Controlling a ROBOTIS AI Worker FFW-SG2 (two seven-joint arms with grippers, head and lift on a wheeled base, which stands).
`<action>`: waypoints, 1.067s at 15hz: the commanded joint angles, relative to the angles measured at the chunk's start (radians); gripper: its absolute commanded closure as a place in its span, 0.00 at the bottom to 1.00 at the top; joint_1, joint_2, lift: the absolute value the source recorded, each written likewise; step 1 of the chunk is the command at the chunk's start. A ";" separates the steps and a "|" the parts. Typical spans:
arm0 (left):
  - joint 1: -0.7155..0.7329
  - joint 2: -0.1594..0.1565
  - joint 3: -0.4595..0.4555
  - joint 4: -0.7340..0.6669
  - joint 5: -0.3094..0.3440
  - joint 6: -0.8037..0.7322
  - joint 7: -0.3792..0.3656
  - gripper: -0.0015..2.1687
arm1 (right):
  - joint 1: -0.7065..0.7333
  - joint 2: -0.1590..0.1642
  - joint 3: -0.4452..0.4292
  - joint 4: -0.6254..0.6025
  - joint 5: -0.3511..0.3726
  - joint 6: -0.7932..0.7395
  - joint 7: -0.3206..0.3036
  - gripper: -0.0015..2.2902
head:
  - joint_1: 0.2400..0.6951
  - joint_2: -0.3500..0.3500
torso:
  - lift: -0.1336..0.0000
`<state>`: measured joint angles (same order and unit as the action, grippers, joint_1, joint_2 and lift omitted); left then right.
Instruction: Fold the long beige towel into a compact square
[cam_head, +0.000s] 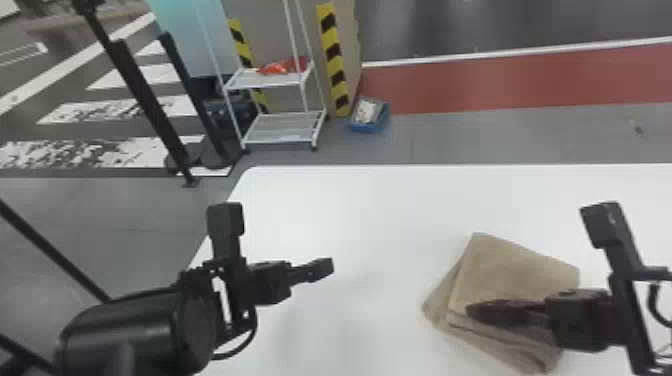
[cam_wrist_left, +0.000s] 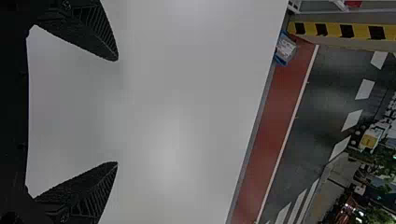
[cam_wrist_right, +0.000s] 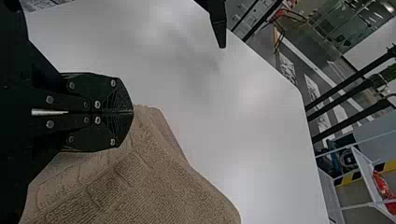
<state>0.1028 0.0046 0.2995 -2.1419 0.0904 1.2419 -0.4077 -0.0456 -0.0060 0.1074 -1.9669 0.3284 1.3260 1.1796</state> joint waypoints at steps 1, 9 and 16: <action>-0.002 -0.007 -0.003 0.002 -0.001 0.000 0.001 0.04 | 0.004 -0.014 -0.020 -0.018 0.023 0.039 0.014 0.89 | 1.00 0.90 | 0.07; 0.000 -0.007 0.001 0.002 0.000 0.000 0.000 0.04 | 0.029 -0.063 -0.014 -0.041 0.184 0.057 0.187 0.89 | 1.00 0.84 | 0.07; -0.002 -0.007 0.003 0.005 0.000 0.000 0.000 0.04 | 0.047 -0.069 0.002 -0.112 0.121 0.085 0.187 0.89 | 1.00 0.81 | 0.07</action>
<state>0.1014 0.0046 0.3009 -2.1369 0.0905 1.2418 -0.4080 -0.0030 -0.0811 0.0995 -2.0563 0.4808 1.4003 1.3637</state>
